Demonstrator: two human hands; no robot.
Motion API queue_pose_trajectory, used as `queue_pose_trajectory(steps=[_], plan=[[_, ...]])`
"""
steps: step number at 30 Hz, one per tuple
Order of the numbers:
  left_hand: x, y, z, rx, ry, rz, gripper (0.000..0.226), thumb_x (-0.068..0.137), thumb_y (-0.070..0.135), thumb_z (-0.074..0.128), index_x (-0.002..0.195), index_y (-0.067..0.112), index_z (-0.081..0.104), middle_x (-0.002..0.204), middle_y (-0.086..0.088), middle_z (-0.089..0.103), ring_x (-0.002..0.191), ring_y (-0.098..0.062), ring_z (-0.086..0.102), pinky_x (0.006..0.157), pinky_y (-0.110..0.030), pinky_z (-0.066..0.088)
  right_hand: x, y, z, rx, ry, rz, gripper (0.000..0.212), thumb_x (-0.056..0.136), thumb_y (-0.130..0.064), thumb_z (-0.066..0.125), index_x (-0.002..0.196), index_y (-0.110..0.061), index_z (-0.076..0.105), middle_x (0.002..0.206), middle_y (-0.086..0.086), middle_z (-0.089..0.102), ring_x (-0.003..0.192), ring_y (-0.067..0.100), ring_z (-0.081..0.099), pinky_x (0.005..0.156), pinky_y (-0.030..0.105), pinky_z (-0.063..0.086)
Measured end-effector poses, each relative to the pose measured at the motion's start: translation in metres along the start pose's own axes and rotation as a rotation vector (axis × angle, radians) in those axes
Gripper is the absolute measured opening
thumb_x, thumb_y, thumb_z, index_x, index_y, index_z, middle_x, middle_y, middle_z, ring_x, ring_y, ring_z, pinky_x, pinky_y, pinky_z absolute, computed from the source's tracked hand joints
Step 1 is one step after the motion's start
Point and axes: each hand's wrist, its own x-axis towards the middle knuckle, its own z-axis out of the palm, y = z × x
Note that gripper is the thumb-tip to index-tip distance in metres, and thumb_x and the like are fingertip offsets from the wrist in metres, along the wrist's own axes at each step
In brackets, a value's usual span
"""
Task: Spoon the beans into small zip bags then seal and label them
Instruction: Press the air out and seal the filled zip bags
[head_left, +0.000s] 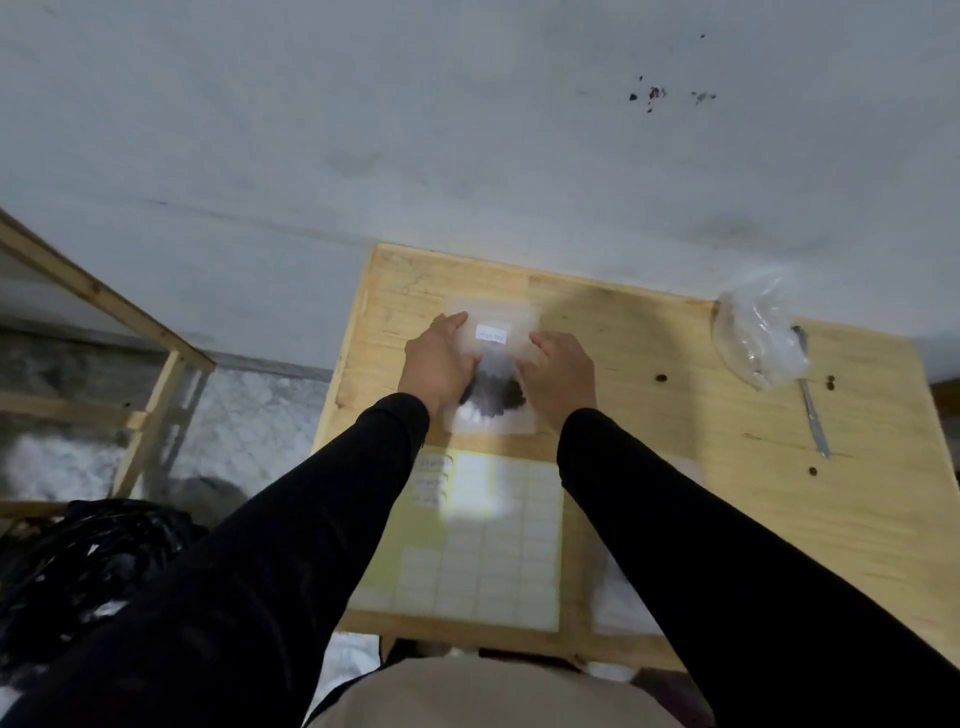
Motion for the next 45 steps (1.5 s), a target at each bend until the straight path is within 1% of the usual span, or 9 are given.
queue_pose_trajectory(steps=[2, 4, 9, 19, 24, 32, 40, 43, 45], plan=[[-0.007, 0.002, 0.000, 0.007, 0.001, 0.023, 0.052, 0.094, 0.014, 0.053, 0.143, 0.016, 0.038, 0.153, -0.006, 0.029, 0.139, -0.022, 0.029, 0.097, -0.005, 0.020, -0.009, 0.000, -0.005, -0.061, 0.001, -0.020, 0.042, 0.094, -0.016, 0.048, 0.135, -0.006, 0.046, 0.140, 0.010, 0.043, 0.129, 0.022, 0.040, 0.106, 0.022, 0.024], [-0.017, 0.008, -0.001, 0.053, 0.005, 0.097, 0.048, 0.094, 0.015, 0.052, 0.141, 0.012, 0.040, 0.153, -0.007, 0.029, 0.141, -0.023, 0.026, 0.108, -0.016, 0.016, -0.019, 0.004, -0.010, -0.142, -0.002, -0.040, 0.043, 0.095, -0.016, 0.045, 0.136, -0.005, 0.043, 0.142, 0.011, 0.042, 0.129, 0.023, 0.039, 0.106, 0.026, 0.027], [-0.055, 0.034, 0.014, 0.024, -0.051, 0.241, 0.040, 0.094, 0.010, 0.049, 0.134, 0.007, 0.048, 0.133, -0.007, 0.052, 0.111, -0.017, 0.054, 0.093, -0.013, 0.033, -0.059, 0.030, -0.026, -0.275, 0.065, 0.021, 0.045, 0.095, -0.021, 0.045, 0.137, -0.005, 0.042, 0.141, 0.011, 0.041, 0.131, 0.023, 0.036, 0.106, 0.028, 0.029], [-0.141, 0.035, 0.105, 0.141, -0.509, 0.216, 0.053, 0.093, 0.026, 0.052, 0.143, 0.016, 0.035, 0.135, -0.017, 0.051, 0.124, -0.030, 0.047, 0.101, -0.032, 0.039, -0.166, 0.112, -0.050, -0.209, 0.160, 0.408, 0.041, 0.097, -0.027, 0.046, 0.135, -0.011, 0.045, 0.139, 0.012, 0.043, 0.126, 0.027, 0.042, 0.104, 0.035, 0.036], [-0.155, 0.041, 0.120, 0.063, -0.433, 0.163, 0.053, 0.092, 0.026, 0.054, 0.142, 0.015, 0.038, 0.130, -0.013, 0.056, 0.118, -0.027, 0.053, 0.099, -0.030, 0.041, -0.177, 0.129, -0.053, -0.130, 0.187, 0.403, 0.040, 0.093, -0.025, 0.052, 0.130, -0.010, 0.052, 0.133, 0.011, 0.052, 0.122, 0.025, 0.048, 0.102, 0.031, 0.035], [-0.159, 0.044, 0.119, -0.005, -0.333, 0.112, 0.040, 0.092, 0.022, 0.052, 0.131, 0.013, 0.051, 0.120, -0.007, 0.061, 0.108, -0.018, 0.057, 0.086, -0.016, 0.035, -0.180, 0.121, -0.066, 0.394, 0.466, 0.463, 0.041, 0.082, -0.024, 0.070, 0.121, -0.020, 0.059, 0.112, -0.001, 0.062, 0.095, 0.011, 0.056, 0.081, 0.021, 0.042], [-0.155, 0.039, 0.071, -0.272, -0.148, 0.175, 0.030, 0.093, 0.026, 0.053, 0.123, 0.031, 0.056, 0.087, 0.001, 0.059, 0.085, -0.018, 0.054, 0.072, -0.024, 0.041, -0.163, 0.085, -0.065, 0.680, 0.336, 0.280, 0.028, 0.084, -0.008, 0.066, 0.109, -0.019, 0.068, 0.084, -0.006, 0.065, 0.087, 0.011, 0.061, 0.084, 0.021, 0.049], [-0.152, 0.026, 0.039, -0.312, -0.159, 0.198, 0.034, 0.093, 0.026, 0.056, 0.126, 0.033, 0.055, 0.120, -0.016, 0.059, 0.112, -0.032, 0.052, 0.096, -0.040, 0.043, -0.155, 0.059, -0.049, 0.713, 0.209, 0.209, 0.021, 0.083, -0.007, 0.068, 0.102, -0.017, 0.069, 0.085, 0.000, 0.065, 0.081, 0.012, 0.059, 0.076, 0.019, 0.047], [-0.152, 0.010, 0.020, -0.338, -0.148, 0.186, 0.034, 0.092, 0.024, 0.059, 0.125, 0.034, 0.056, 0.129, -0.017, 0.055, 0.118, -0.035, 0.048, 0.100, -0.043, 0.041, -0.149, 0.041, -0.036, 0.703, 0.133, 0.163, 0.022, 0.081, -0.007, 0.069, 0.102, -0.015, 0.069, 0.084, 0.000, 0.064, 0.078, 0.011, 0.058, 0.073, 0.016, 0.046]])
